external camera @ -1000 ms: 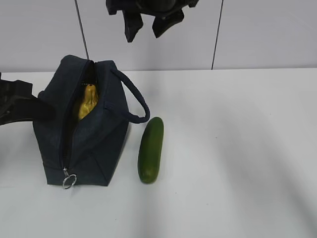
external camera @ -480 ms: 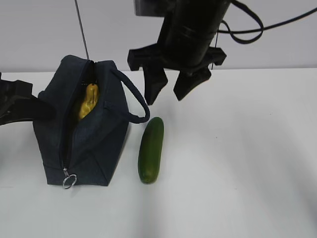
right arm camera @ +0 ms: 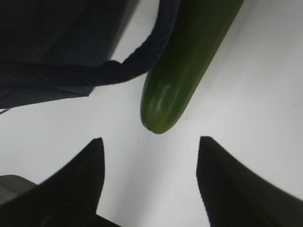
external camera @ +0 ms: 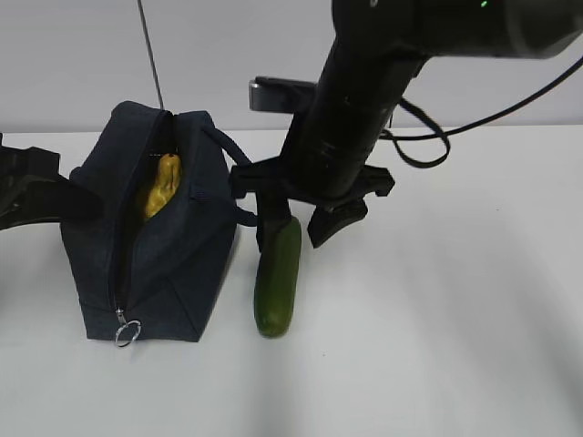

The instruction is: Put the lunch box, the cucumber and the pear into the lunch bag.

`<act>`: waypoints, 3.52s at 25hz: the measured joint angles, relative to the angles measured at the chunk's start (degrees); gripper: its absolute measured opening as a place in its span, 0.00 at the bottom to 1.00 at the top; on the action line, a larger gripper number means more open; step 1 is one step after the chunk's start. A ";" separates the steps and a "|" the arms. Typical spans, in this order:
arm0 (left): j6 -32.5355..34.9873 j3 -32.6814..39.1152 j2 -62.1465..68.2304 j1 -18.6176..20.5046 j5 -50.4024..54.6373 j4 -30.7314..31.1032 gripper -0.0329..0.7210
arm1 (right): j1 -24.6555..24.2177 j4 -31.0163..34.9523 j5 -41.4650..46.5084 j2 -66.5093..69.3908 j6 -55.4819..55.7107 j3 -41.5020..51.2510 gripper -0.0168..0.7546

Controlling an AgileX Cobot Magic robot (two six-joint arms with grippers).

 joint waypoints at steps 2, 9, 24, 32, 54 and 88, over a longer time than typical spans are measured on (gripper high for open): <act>0.00 0.00 0.00 0.00 0.00 0.00 0.04 | 0.64 0.00 -0.71 3.01 -0.17 0.09 0.65; 0.00 0.00 0.00 0.00 0.00 0.00 0.04 | 1.86 -3.49 -2.12 10.85 0.92 -2.09 0.80; 0.00 0.00 0.00 0.00 -0.05 0.00 0.04 | 1.86 -11.26 -4.35 17.07 8.19 -8.38 0.81; 0.00 0.00 0.00 0.00 -0.05 0.00 0.04 | 1.76 -14.30 -3.71 17.58 9.71 -8.42 0.73; 0.00 0.00 0.00 0.00 -0.05 0.00 0.04 | -1.38 -15.08 2.97 18.55 6.45 -10.69 0.53; 0.00 0.00 0.00 0.00 -0.23 0.00 0.04 | 6.71 7.21 -12.10 10.97 -6.64 -22.73 0.53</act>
